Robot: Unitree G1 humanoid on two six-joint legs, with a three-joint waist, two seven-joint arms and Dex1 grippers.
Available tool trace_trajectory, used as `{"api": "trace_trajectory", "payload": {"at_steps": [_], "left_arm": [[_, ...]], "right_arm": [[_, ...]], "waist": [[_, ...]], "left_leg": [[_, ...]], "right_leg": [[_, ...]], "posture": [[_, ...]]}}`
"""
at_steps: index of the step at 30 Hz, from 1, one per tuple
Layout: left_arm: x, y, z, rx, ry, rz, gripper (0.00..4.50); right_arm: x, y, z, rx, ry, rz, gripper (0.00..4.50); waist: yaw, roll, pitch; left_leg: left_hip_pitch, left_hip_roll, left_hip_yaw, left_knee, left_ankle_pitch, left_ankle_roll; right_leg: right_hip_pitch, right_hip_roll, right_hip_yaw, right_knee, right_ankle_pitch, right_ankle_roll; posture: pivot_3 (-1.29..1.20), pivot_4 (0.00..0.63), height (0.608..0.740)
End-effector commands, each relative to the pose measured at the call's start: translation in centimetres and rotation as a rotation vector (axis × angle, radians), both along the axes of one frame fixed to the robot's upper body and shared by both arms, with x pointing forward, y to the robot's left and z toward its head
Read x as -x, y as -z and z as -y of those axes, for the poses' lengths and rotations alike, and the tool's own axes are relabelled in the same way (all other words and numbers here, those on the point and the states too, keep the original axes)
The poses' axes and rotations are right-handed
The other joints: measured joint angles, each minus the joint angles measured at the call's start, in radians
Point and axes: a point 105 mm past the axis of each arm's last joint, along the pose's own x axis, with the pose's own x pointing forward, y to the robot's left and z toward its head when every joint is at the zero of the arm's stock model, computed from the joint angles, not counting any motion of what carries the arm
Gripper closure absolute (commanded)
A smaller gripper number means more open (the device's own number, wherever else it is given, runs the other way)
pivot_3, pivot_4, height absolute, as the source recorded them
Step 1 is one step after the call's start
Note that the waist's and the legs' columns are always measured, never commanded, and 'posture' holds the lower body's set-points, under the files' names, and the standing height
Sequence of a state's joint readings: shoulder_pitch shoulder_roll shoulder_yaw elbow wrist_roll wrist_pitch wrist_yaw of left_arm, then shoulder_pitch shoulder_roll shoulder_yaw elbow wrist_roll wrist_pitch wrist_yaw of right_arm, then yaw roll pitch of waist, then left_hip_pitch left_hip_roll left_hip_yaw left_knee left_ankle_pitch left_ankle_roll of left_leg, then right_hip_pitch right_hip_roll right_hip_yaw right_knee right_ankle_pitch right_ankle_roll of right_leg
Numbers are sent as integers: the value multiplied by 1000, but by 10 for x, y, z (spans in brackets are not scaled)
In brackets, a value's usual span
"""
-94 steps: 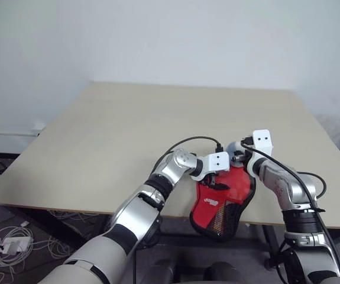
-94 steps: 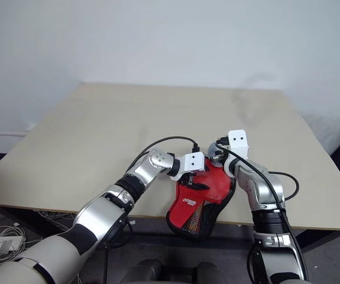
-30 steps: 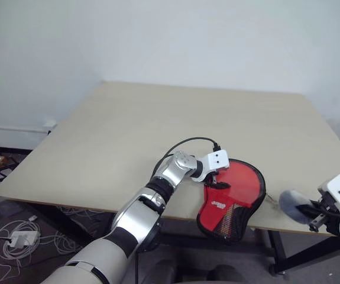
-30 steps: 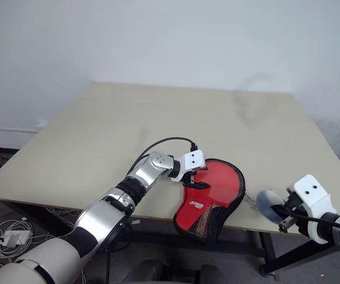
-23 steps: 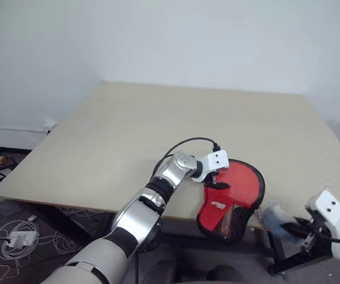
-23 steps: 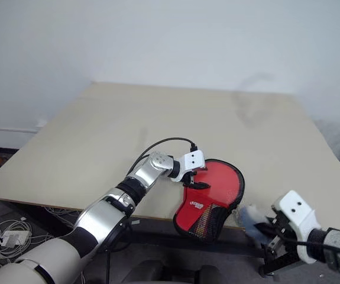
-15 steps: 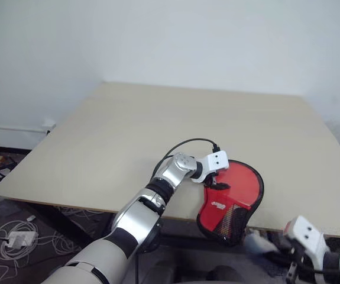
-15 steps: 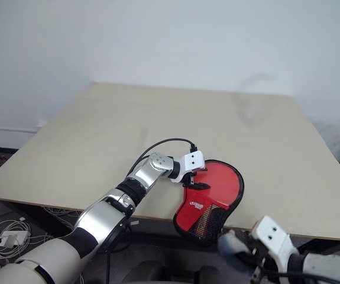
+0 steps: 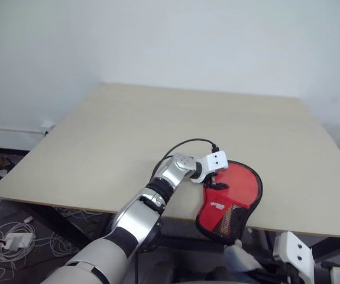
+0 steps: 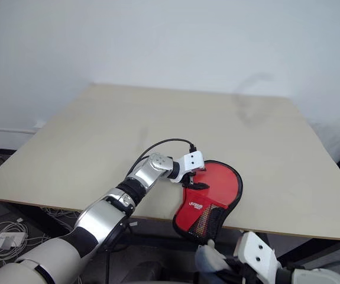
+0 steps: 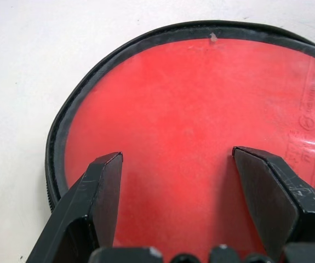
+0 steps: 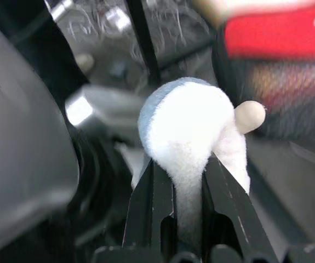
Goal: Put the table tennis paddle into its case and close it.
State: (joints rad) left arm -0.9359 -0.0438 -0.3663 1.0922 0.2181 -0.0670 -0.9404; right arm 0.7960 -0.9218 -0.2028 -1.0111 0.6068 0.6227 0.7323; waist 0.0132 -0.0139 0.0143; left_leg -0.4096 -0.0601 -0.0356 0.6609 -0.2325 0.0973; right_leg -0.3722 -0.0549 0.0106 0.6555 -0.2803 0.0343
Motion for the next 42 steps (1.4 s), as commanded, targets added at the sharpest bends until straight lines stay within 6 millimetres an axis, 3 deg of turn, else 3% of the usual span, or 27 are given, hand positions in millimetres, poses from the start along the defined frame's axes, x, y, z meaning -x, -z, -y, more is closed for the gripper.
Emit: {"api": "trace_trajectory", "payload": {"at_steps": [1, 10, 13, 17, 21, 25, 27, 31, 35, 42], "left_arm": [[5, 38, -29, -158, -49, -67, 1105], [4, 38, -31, -165, -48, -64, 1105], [3, 38, -31, -165, -51, -63, 1105], [5, 39, -31, -164, -47, -68, 1105], [6, 38, -31, -145, -38, -79, 1105], [9, 34, -29, -101, -21, -115, 1105], [11, 25, -28, -43, 13, -131, 1105], [17, 8, -28, 43, 111, -153, 1105], [20, -13, -43, 101, 198, -217, 1105], [3, -21, -73, 49, 137, -171, 1105]], "right_arm": [[-5, -15, -6, -64, 28, -2, 3720], [-22, -37, 0, -114, 112, 43, 569], [-42, -49, 4, -196, 208, 86, 569], [-103, -58, 26, -322, 501, 179, 569], [-157, -37, 55, -261, 768, 244, 569], [-186, 0, 75, -211, 974, 188, 569], [-193, 16, 75, -165, 984, 168, 569], [-198, 31, 76, -149, 1004, 104, 569], [-205, 34, 84, -145, 1038, 45, 569], [-204, 44, 82, -114, 1002, -33, 569]], "waist": [[0, -1, 0], [0, -1, 0], [-1, -2, 0], [-7, -3, 0], [-6, -1, -1], [0, 3, -3], [-1, 6, -3], [-1, 12, -3], [-1, 16, -3], [0, 19, -2]], "left_leg": [[0, 0, 0, 0, 0, 0], [0, 0, 0, 0, 0, 0], [0, 0, 1, 0, 0, 0], [0, 0, 2, -1, 0, 0], [-1, 0, 4, -2, 0, 1], [-2, 0, 2, -3, 0, 1], [-3, 0, 2, -3, -1, 1], [-6, -1, 2, -3, -1, 3], [-17, -2, 2, -1, -1, 3], [-19, -3, 2, 0, -1, 3]], "right_leg": [[0, 0, 0, 0, 0, 0], [0, -1, -1, 0, 0, 0], [0, -1, 0, 0, 0, 0], [0, -6, -4, -1, 2, 1], [-1, -18, -19, -2, 3, 2], [-3, -18, -23, -4, 6, -3], [-4, -18, -23, -4, 8, -2], [-7, -18, -23, -5, 8, -2], [-19, -17, -21, -2, 9, -3], [-21, -17, -21, -1, 9, -3]], "posture": [[0, 0, 740], [0, 0, 740], [0, 0, 740], [0, 0, 740], [0, 0, 740], [0, 0, 740], [0, 0, 740], [0, 0, 740], [0, 0, 740], [0, 0, 740]]}}
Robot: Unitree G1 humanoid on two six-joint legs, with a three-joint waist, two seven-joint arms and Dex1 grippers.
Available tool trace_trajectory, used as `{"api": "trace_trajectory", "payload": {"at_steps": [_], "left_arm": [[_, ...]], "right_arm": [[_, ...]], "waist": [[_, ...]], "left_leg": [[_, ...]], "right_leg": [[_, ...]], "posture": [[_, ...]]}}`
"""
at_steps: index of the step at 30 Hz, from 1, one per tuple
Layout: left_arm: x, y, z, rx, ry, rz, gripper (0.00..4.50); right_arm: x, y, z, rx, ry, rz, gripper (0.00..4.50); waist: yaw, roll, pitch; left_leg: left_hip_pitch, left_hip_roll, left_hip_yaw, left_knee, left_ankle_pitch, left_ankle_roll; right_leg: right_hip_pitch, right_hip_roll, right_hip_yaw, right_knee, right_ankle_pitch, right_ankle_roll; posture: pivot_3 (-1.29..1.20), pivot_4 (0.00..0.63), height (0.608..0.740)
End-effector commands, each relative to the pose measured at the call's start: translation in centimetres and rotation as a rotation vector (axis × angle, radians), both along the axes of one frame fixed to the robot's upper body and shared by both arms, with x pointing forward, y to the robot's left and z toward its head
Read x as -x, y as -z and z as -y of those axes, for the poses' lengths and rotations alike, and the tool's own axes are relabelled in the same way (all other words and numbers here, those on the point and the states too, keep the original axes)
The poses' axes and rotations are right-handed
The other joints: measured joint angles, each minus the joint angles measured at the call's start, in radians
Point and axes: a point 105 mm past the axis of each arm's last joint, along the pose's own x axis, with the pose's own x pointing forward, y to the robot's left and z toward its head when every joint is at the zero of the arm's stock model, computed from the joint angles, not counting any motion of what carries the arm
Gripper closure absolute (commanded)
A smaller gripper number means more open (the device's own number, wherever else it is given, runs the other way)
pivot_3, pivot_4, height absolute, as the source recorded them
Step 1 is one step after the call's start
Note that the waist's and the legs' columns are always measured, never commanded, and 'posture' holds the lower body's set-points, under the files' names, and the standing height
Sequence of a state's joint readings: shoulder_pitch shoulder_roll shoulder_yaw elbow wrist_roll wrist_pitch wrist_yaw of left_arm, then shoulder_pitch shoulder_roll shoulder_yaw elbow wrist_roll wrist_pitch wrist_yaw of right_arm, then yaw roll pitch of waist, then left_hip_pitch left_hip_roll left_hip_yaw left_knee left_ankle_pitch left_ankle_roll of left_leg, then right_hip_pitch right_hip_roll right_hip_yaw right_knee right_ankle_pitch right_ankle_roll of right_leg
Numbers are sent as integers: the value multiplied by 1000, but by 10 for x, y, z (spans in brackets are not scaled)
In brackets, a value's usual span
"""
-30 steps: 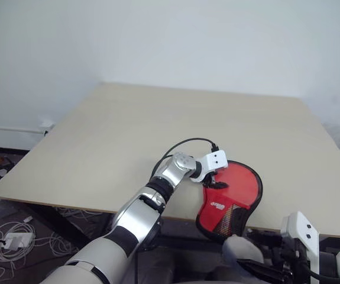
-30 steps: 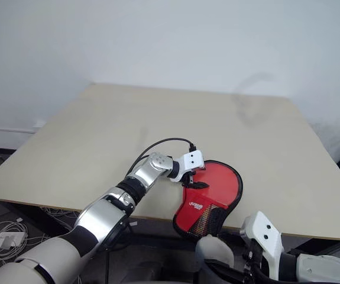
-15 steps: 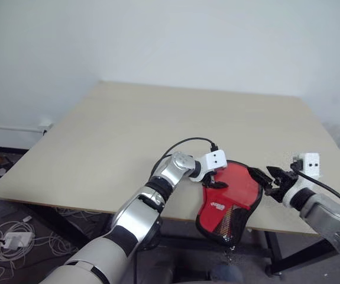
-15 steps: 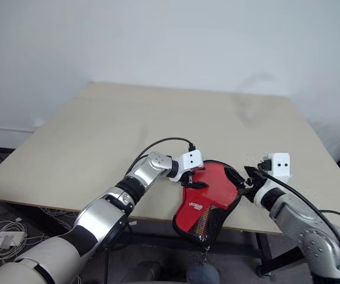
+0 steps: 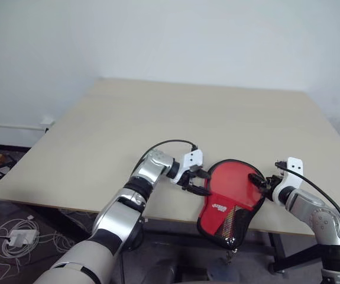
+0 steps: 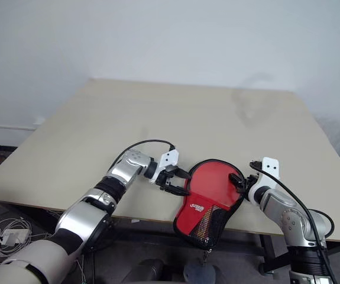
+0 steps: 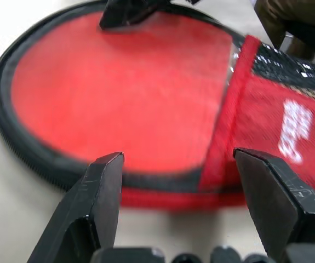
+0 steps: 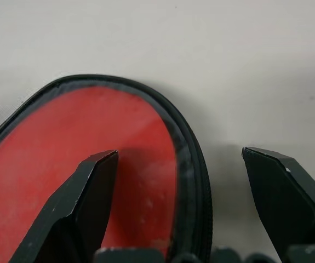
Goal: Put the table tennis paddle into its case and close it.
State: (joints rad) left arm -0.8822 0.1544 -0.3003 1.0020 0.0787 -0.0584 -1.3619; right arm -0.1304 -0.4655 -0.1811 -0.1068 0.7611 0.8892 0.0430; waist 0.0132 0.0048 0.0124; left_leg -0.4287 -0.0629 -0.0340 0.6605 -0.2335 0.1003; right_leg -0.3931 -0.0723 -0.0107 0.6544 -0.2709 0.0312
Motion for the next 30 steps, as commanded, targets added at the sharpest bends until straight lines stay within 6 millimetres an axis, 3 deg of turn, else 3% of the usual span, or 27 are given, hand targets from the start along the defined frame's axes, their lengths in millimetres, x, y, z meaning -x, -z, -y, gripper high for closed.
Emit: {"api": "trace_trajectory", "payload": {"at_steps": [1, 5, 15, 19, 23, 30], "left_arm": [[-10, -12, -10, -13, -20, 38, 1105], [-19, -22, -17, 12, -67, 33, 1105], [-24, -16, -20, -3, -122, 34, 1105], [-23, -10, -20, -20, -134, 32, 1105], [-23, -5, -22, -31, -149, 25, 1105], [-19, 5, -21, -64, -143, 26, 1105]], "right_arm": [[2, 4, 1, 27, -23, -39, 569], [6, 8, -4, 28, -58, -55, 1063], [10, -8, -23, -11, -188, 21, 4397], [8, -19, -26, -56, -192, 60, 4454], [2, -53, -36, -176, -201, 188, 4454], [-39, -104, 5, -238, 174, 376, 4454]], "waist": [[0, 0, 0], [0, 0, 0], [-1, 0, 0], [-1, 0, 0], [-2, 1, 0], [2, 4, 2]], "left_leg": [[0, 0, 0, 0, 0, 0], [1, 0, -1, 0, 0, 0], [1, -1, -1, 0, 0, 0], [1, -1, -1, 0, 0, 0], [1, -1, -1, 0, 0, 0], [1, -5, -1, 0, 1, 0]], "right_leg": [[0, 0, 0, 0, 0, 0], [0, 0, -1, 1, 0, 0], [-1, 2, 2, 2, 0, 0], [-1, 2, 2, 3, 0, 0], [-1, 3, 3, 4, 1, 0], [-5, 3, 9, 5, 4, -1]], "posture": [[0, 0, 740], [0, 0, 740], [0, 0, 740], [0, 0, 740], [0, 0, 740], [0, 0, 740]]}}
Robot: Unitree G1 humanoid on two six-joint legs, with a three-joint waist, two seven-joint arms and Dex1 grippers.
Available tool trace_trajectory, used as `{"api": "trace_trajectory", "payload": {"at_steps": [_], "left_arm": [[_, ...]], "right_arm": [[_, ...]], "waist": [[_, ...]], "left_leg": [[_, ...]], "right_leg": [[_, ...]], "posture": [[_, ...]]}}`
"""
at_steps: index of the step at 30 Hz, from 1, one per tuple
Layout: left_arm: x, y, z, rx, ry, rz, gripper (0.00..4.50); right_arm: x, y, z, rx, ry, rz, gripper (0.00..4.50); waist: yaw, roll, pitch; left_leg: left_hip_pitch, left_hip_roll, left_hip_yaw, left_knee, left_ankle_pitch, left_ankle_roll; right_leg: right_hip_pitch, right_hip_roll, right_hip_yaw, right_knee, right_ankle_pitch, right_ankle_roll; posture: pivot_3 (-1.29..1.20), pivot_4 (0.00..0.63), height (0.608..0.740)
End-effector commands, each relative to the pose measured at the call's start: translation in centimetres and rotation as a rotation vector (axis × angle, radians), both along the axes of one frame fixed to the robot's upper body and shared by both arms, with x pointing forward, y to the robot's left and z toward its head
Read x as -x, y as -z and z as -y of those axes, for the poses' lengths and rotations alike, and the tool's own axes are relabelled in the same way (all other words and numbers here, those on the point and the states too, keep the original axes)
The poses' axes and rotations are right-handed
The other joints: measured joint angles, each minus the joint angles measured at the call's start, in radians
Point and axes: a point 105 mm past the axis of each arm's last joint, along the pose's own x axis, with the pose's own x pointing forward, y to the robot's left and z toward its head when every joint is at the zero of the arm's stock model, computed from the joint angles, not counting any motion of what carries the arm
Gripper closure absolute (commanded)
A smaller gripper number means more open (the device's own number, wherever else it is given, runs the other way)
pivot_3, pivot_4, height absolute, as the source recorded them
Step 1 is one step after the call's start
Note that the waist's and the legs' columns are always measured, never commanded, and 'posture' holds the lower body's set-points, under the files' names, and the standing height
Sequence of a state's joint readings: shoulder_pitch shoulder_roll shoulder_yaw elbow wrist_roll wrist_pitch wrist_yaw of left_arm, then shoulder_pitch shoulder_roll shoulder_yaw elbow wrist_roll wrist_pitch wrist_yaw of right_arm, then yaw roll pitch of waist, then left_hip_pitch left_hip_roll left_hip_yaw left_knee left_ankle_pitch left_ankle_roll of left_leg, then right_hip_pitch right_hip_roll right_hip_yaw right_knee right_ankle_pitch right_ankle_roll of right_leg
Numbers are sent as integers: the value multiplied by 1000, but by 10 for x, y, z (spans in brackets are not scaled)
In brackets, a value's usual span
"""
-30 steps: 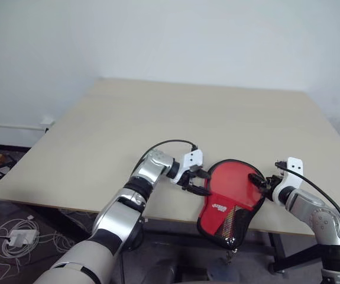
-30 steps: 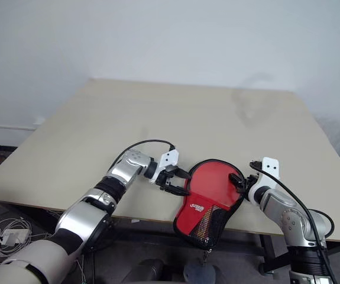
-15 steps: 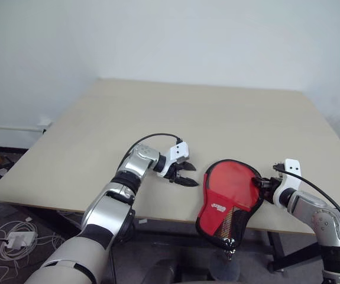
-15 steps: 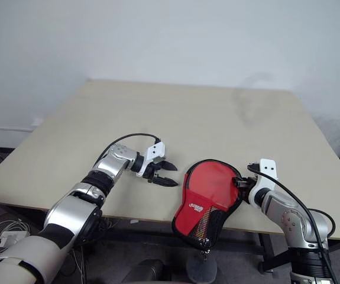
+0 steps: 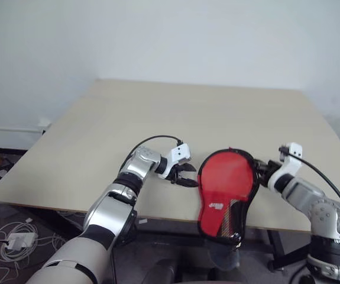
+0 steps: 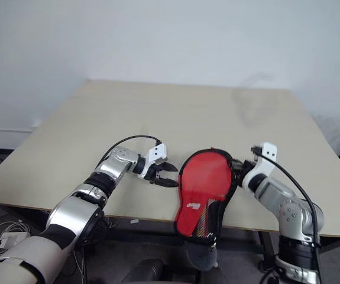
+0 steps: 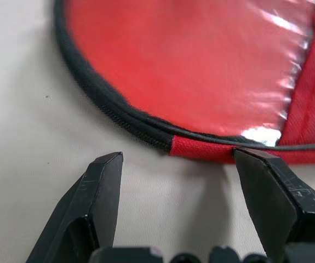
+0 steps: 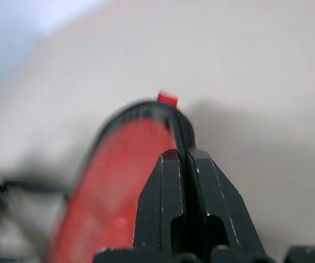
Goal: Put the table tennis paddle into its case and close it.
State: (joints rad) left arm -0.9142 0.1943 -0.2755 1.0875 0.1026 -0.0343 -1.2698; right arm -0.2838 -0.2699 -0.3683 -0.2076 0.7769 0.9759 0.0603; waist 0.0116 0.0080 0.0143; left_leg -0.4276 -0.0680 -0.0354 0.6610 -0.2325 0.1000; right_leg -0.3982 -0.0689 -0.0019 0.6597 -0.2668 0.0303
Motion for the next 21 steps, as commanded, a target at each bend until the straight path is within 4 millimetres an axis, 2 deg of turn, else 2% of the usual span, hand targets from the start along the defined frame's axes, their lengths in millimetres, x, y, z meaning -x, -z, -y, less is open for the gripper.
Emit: {"api": "trace_trajectory", "payload": {"at_steps": [1, 7, 14, 18, 21], "left_arm": [[2, 0, 4, -1, 22, 21, 1105], [7, 4, 5, -3, 38, 10, 1105], [9, 6, 3, 4, 32, -1, 1105], [9, 7, 2, 10, 20, -2, 1105], [8, 6, 2, 10, 12, 3, 1105]], "right_arm": [[-17, -47, 38, -56, 226, 147, 4454], [-31, -56, 70, -65, 445, 137, 4454], [-43, -61, 80, -94, 526, 154, 4454], [-50, -53, 90, -73, 589, 129, 4454], [-55, -37, 90, -47, 596, 61, 4454]], "waist": [[4, 1, 0], [1, 2, 0], [-1, 6, 0], [-1, 7, 0], [-2, 7, 0]], "left_leg": [[0, -2, -1, 0, 1, 1], [0, -11, -3, -1, 3, 4], [2, -26, -7, -7, 10, 9], [8, -29, -7, -9, 11, 11], [16, -32, -7, -12, 11, 11]], "right_leg": [[0, -1, 0, 0, 1, 0], [-4, 0, 12, 1, 2, 2], [-11, -1, 25, 3, 7, 10], [-9, 0, 30, 1, 11, 12], [-4, 0, 35, 1, 12, 13]], "posture": [[0, 0, 740], [0, 0, 740], [0, 0, 740], [0, 0, 740], [0, 0, 740]]}}
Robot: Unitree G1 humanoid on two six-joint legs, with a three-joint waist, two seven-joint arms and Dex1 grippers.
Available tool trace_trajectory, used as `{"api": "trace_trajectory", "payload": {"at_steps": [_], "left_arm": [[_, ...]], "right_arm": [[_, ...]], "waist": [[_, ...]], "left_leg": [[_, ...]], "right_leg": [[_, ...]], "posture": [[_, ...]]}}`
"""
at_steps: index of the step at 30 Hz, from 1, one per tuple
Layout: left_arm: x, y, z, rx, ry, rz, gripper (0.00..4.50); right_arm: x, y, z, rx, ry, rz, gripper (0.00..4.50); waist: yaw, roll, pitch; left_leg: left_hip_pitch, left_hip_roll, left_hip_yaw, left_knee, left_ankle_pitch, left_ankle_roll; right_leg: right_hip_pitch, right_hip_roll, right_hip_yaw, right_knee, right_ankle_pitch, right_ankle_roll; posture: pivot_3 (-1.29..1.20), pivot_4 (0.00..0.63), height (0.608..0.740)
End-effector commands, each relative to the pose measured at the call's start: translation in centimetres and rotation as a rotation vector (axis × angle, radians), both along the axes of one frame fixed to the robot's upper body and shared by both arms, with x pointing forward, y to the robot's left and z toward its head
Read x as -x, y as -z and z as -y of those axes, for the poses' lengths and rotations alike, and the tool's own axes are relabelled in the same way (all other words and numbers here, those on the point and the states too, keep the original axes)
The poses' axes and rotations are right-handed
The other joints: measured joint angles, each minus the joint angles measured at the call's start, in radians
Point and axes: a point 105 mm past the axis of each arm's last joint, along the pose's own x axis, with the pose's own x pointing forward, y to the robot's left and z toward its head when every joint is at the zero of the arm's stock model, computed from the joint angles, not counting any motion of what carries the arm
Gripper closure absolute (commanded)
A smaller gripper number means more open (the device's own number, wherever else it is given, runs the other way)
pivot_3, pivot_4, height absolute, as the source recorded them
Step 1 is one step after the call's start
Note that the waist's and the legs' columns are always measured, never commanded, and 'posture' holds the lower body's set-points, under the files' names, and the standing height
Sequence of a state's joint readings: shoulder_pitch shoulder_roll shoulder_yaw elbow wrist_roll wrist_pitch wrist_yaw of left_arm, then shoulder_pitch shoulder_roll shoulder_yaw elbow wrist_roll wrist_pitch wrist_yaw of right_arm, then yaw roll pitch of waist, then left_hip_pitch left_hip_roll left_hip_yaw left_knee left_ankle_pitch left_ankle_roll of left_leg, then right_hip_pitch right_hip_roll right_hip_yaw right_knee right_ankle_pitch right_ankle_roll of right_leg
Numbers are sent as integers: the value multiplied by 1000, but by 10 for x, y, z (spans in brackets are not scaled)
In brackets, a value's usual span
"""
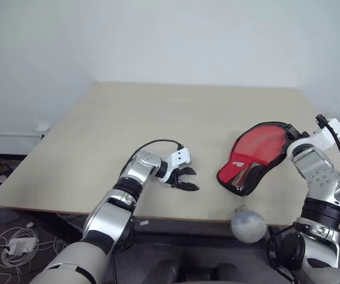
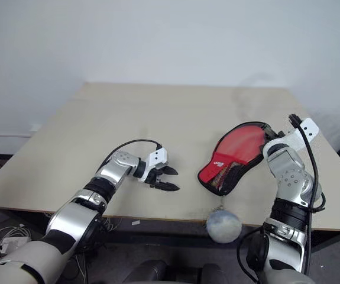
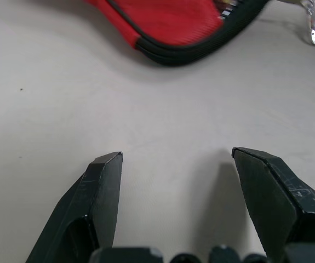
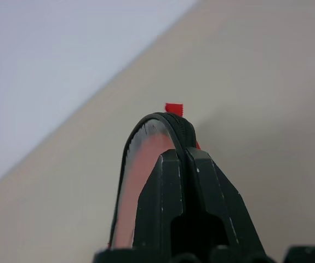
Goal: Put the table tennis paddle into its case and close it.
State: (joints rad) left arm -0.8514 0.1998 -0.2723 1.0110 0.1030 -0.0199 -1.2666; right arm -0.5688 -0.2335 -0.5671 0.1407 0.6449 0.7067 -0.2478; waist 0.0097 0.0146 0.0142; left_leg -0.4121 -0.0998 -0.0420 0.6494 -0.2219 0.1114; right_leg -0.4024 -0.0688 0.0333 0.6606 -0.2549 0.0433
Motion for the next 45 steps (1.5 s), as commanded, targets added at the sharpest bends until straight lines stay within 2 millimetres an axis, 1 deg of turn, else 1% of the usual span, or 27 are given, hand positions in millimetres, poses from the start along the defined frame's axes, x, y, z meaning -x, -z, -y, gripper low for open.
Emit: {"api": "trace_trajectory", "payload": {"at_steps": [1, 4, 8, 11, 15, 17, 18, 19, 22, 24, 26, 29, 30, 32, 35, 37, 39, 42, 43, 45], "left_arm": [[2, -1, 3, 0, 14, 5, 1105], [3, -2, 5, 13, 19, 2, 1105], [3, -3, 4, 16, 14, 5, 1105], [4, -3, 4, 18, 11, 5, 1105], [4, -2, 4, 19, 9, 2, 1105], [4, -2, 4, 19, 11, -2, 1105], [4, -2, 4, 18, 12, -3, 1105], [4, -2, 4, 17, 11, -4, 1105], [3, -3, 3, 18, 4, -9, 1105], [-2, -7, -2, 31, -27, -22, 1105], [-7, -10, -9, 33, -56, -25, 1105], [-19, -15, -26, 28, -134, -14, 1105], [-24, -18, -32, 28, -170, -18, 1105], [-34, -23, -45, 13, -237, 7, 1105], [-45, -37, -63, 27, -307, 22, 1105], [-50, -44, -74, 22, -334, 36, 1105], [-52, -47, -81, -2, -337, 59, 1105], [-52, -50, -87, -7, -340, 53, 1105], [-51, -51, -88, -5, -335, 44, 1105], [-46, -50, -89, -13, -300, 23, 1105]], "right_arm": [[-7, -7, 7, 58, 32, -1, 4454], [-6, 24, 1, 89, -3, -114, 4454], [2, 55, -4, 102, -27, -216, 4454], [7, 70, -5, 82, -32, -263, 4454], [13, 81, -3, 110, -49, -332, 4454], [15, 80, 2, 120, -27, -331, 4454], [15, 79, 5, 118, -14, -328, 4000], [16, 77, 8, 124, -5, -323, 3842], [20, 67, 18, 156, 24, -296, 2824], [24, 50, 23, 210, 16, -245, 2123], [28, 34, 23, 259, 0, -192, 1420], [36, 7, 16, 339, -74, -102, 361], [39, 0, 11, 359, -108, -72, 81], [49, -15, 0, 421, -225, -2, 81], [65, -22, -34, 467, -494, 84, 81], [75, -19, -52, 476, -632, 102, 81], [88, -13, -65, 487, -769, 111, 81], [102, 3, -76, 529, -921, 52, 81], [107, 6, -80, 540, -966, 45, 81], [121, 4, -90, 550, -1076, 65, 81]], "waist": [[-1, 0, 0], [-6, 1, 0], [-10, 1, -1], [-10, 1, -1], [-11, 1, -1], [-10, 1, -1], [-10, 1, -1], [-10, 1, -1], [-10, 1, -1], [-10, 1, -1], [-10, 1, -1], [-11, 1, 0], [-13, 1, 0], [-16, 0, 0], [-14, -2, 1], [-11, -4, 3], [-9, -5, 3], [-3, -7, 4], [-2, -8, 5], [3, -9, 6]], "left_leg": [[0, 0, 0, 0, 0, 0], [1, 0, 0, -1, 0, 0], [1, 0, 0, -2, 0, -1], [1, 0, 0, -2, 0, -1], [2, 0, 0, -2, 0, -1], [2, 0, 0, -2, 0, -1], [2, 0, 0, -2, 0, -1], [2, 0, 0, -2, 0, -1], [2, 0, 0, -2, 0, -1], [2, 0, 0, -2, 0, -1], [1, 0, 0, -2, 0, -1], [1, 0, 0, -2, 0, -1], [1, 0, 0, -2, 0, -1], [1, 1, -1, -2, 0, -1], [1, 1, -3, -1, 0, -1], [1, 1, -3, -1, 0, -1], [1, 1, -3, 1, 0, 0], [0, 0, -3, 3, -1, 1], [0, 0, -2, 4, -1, 1], [-1, 0, -2, 5, -1, 2]], "right_leg": [[0, 0, 1, 0, 0, 1], [-1, 1, 4, 1, 1, 1], [-2, 2, 6, 1, 1, 1], [-2, 2, 7, 1, 1, 1], [-2, 3, 6, 1, 1, 0], [-2, 3, 6, 1, 1, 0], [-2, 3, 6, 1, 1, 0], [-2, 3, 6, 1, 1, 0], [-2, 3, 7, 1, 1, 0], [-2, 3, 7, 1, 1, 0], [-2, 2, 7, 1, 1, 1], [-4, 3, 7, 1, 1, 1], [-4, 4, 8, 1, 2, 1], [-5, 6, 8, 1, 2, 2], [-4, 6, 7, 0, 2, 2], [-3, 6, 7, 0, 2, 2], [-2, 6, 7, -1, 2, 3], [-1, 4, 6, -2, 3, 4], [-1, 4, 6, -2, 3, 4], [-1, 4, 6, -2, 3, 4]], "posture": [[0, 0, 740], [0, 0, 740], [0, 0, 740], [0, 0, 740], [0, 0, 740], [0, 0, 740], [0, 0, 740], [0, 0, 740], [0, 0, 740], [0, 0, 740], [0, 0, 740], [0, 0, 740], [0, 0, 740], [0, 0, 740], [0, 0, 740], [0, 0, 740], [0, 0, 740], [0, 0, 740], [0, 0, 740], [0, 0, 740]]}}
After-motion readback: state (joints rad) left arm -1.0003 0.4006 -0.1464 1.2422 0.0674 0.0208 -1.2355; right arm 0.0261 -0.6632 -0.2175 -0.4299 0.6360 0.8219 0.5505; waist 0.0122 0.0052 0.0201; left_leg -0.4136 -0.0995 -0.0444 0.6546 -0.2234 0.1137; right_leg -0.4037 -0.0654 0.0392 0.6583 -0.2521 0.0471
